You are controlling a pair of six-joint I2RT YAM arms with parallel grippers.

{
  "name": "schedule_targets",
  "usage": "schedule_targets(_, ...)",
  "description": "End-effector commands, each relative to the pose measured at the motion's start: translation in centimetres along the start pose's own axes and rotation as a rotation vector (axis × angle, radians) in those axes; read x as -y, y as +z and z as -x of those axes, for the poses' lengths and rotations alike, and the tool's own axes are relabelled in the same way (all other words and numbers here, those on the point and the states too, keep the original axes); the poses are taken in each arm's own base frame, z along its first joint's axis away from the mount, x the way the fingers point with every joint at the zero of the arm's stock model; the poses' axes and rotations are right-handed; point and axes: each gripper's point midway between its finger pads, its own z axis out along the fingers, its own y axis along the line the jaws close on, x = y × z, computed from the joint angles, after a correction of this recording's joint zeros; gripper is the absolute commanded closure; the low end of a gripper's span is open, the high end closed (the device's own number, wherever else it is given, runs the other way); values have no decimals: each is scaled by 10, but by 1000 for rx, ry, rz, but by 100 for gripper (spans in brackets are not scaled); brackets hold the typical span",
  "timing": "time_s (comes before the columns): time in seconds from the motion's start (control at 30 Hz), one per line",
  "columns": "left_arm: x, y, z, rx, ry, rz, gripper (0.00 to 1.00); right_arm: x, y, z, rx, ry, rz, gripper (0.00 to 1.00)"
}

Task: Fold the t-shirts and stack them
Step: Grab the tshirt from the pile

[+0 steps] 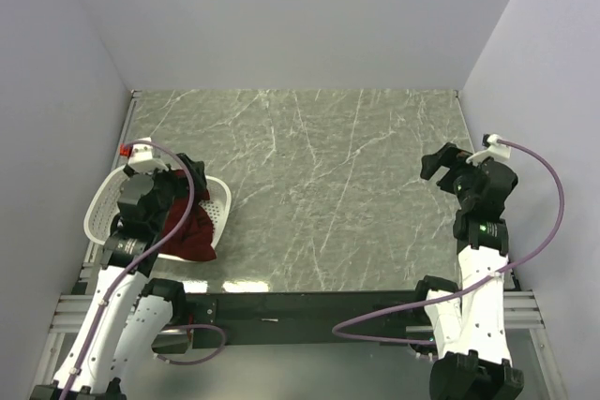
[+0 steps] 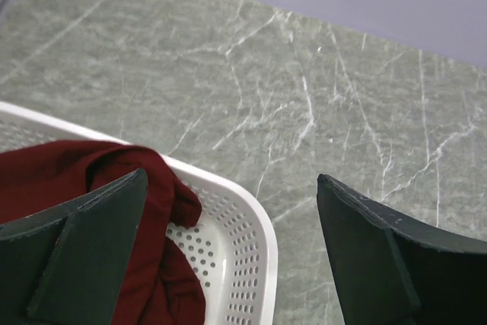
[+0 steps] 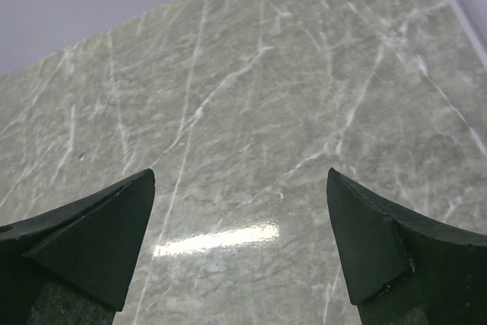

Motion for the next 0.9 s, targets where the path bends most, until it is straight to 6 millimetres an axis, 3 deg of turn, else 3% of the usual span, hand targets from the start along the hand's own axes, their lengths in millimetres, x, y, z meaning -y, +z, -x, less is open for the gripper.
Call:
schedule_targets(0.0,2,1,15,3,-104,36,1,-24,-7,14,50,-76,135,0)
schedule_targets(0.17,5,0,-10,-97,-258,58,1,-64,-20,-33,-23,-381,522,0)
schedule_targets(0.23,3,1,-20,-138,-301,85,1,-76,-30,-51,-53,-411,645,0)
schedule_targets(0.47,-24,13,-62,-307,-439,338,3,-74,-34,-51,-75,-470,638,0)
schedule_targets(0.5,-31,17,-77,-369,-429,395,3,-75,-35,-51,-72,-475,646,0)
schedule_targets(0.57,-36,22,-83,-406,-424,444,7,-78,-38,-52,-68,-480,667,0)
schedule_targets(0.6,-42,26,-95,-448,-412,483,10,-79,-39,-52,-69,-476,676,0)
schedule_targets(0.87,-71,41,-118,-480,-391,673,18,-79,-42,-47,-47,-494,662,0)
